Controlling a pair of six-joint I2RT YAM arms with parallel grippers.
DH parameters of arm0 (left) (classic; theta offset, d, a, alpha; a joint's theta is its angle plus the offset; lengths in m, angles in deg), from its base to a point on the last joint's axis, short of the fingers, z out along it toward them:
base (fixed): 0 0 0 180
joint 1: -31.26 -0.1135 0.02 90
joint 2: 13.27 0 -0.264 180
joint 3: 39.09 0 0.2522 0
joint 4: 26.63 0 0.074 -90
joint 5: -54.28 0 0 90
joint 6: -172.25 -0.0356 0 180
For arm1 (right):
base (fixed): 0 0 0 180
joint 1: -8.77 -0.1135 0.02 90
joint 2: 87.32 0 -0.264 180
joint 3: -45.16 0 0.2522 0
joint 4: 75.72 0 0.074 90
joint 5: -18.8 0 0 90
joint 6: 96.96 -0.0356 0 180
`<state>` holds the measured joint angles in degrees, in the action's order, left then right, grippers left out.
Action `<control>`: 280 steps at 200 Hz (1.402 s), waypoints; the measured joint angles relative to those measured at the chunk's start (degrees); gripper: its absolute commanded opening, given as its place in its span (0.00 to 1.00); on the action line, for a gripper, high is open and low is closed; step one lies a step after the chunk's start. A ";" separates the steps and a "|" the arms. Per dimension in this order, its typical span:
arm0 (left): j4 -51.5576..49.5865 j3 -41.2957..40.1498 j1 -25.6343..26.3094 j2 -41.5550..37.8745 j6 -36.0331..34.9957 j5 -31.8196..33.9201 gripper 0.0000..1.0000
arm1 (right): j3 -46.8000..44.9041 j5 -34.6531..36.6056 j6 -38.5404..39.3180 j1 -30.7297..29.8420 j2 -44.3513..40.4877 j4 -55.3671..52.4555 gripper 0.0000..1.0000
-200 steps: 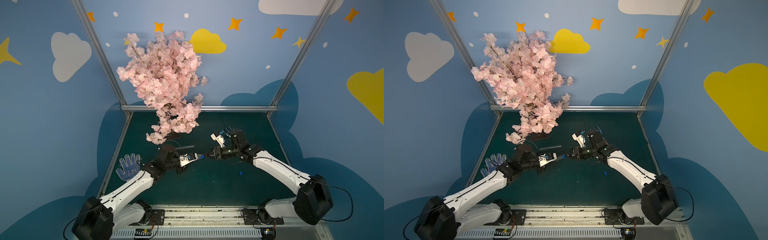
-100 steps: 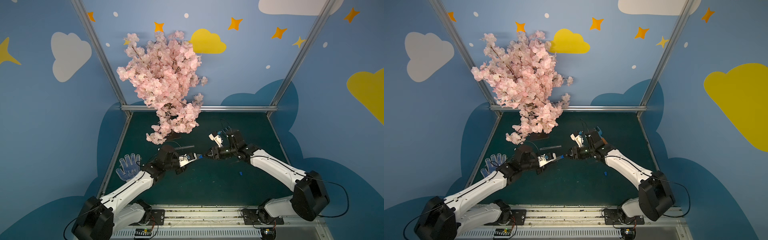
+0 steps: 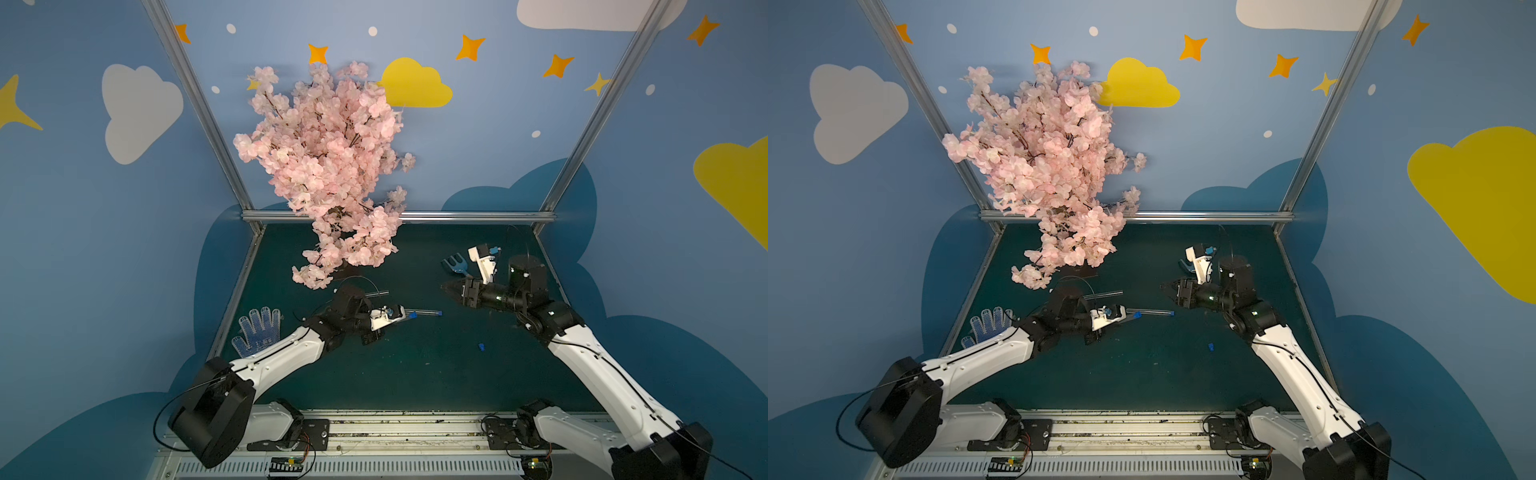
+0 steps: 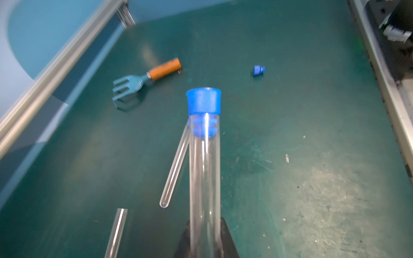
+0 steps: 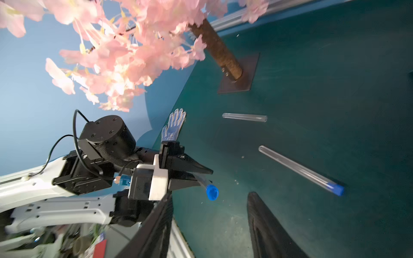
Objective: Insert stoppers into test tubes
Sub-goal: Place the test tube at the center of the board.
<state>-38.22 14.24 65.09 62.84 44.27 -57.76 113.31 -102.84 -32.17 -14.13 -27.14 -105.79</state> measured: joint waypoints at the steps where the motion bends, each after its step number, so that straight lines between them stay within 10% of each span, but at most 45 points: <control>1: -0.04 0.09 0.00 0.15 -0.07 0.00 0.02 | 0.00 0.17 0.09 0.04 -0.04 -0.09 0.54; 162: -17.55 26.34 7.21 28.26 -6.54 -1.51 0.03 | -2.67 10.03 4.72 6.95 -7.13 -7.02 0.52; 280: -28.57 40.26 9.42 41.11 -10.67 9.20 0.06 | -5.35 10.84 5.09 7.39 -8.15 -8.94 0.51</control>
<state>-66.78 54.50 74.51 103.96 33.61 -48.56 107.95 -92.00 -27.08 -6.74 -35.29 -114.73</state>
